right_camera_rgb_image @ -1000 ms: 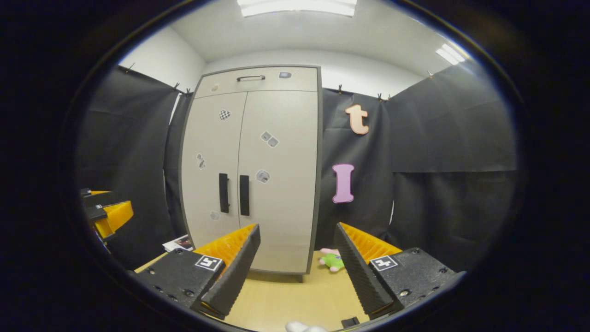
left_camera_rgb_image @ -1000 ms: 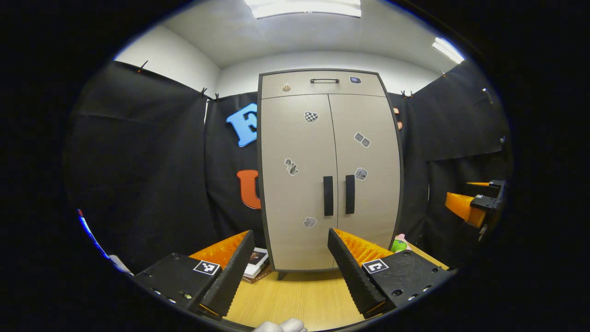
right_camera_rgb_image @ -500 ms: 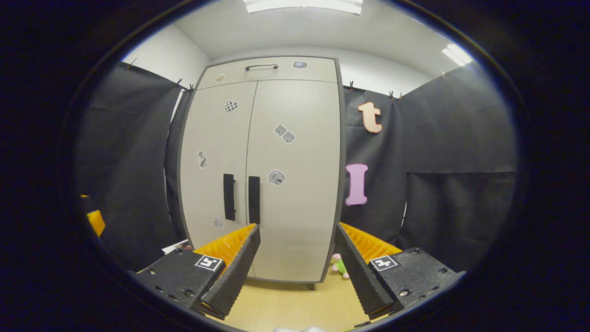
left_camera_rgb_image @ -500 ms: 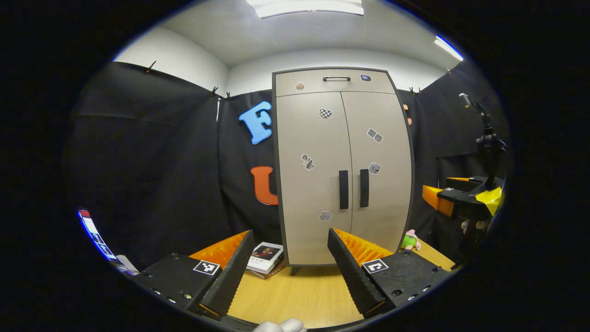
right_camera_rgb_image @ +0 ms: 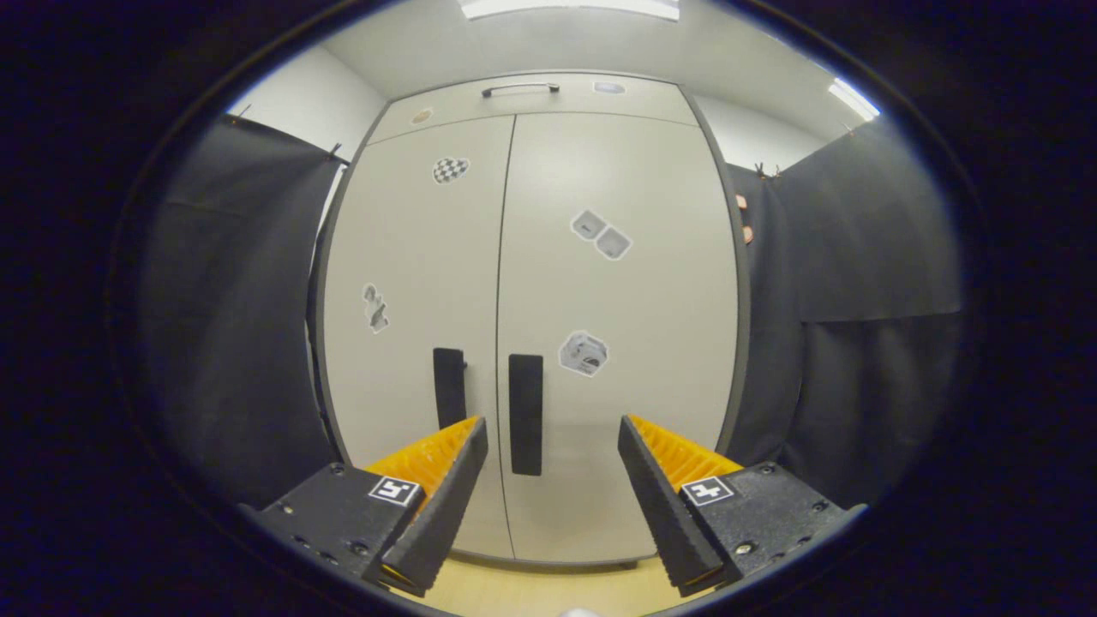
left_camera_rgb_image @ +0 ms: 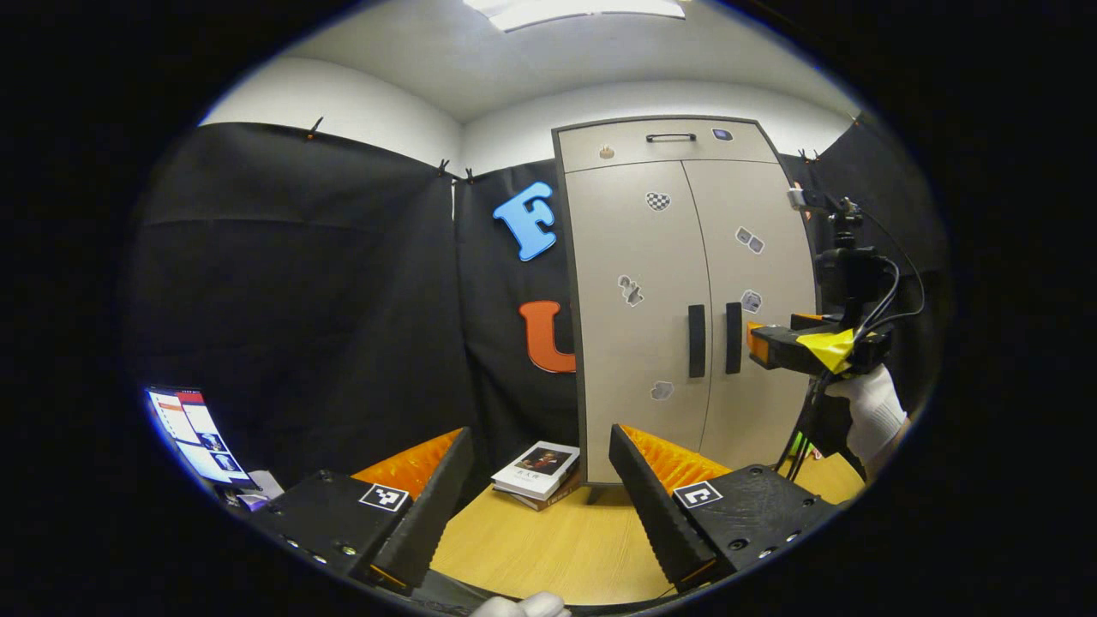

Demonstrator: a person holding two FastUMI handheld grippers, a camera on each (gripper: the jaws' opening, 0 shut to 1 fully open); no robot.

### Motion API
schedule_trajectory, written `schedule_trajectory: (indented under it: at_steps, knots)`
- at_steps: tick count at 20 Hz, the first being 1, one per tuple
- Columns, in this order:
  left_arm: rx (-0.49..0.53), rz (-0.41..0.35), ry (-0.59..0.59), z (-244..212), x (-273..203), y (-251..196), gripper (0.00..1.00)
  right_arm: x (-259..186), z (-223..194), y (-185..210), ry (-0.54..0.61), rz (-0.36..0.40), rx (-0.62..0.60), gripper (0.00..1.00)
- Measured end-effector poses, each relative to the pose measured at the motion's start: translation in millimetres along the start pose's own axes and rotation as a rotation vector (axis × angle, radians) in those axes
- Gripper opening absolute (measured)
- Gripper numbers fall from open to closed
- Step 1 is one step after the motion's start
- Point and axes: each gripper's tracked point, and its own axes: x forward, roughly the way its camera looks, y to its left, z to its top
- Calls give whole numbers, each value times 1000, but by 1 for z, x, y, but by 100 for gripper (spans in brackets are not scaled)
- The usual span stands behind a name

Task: Open the right door of the double-door shoe cabinet with the right hand, and open the left door with the left hand.

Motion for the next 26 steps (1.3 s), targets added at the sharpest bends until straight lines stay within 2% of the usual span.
schedule_trajectory:
  at_steps: [5,9,11,14,15,21,26]
  knots:
    - [-4,70,10,1,3,8,96,57,-18,10,52,-11,-9,85]
    - [-7,107,22,-1,6,12,96,81,-26,15,92,-3,21,78]
    - [-11,118,30,-3,8,13,96,83,-25,17,94,-1,27,69]
    - [-13,126,31,-4,7,15,96,88,-24,19,93,-5,41,43]
    - [-15,129,30,-4,7,16,96,87,-23,19,96,-6,43,38]
    - [-37,110,19,-4,4,14,96,81,-25,18,110,15,33,31]
    - [-47,75,2,-3,-8,13,96,49,-25,12,113,55,36,27]
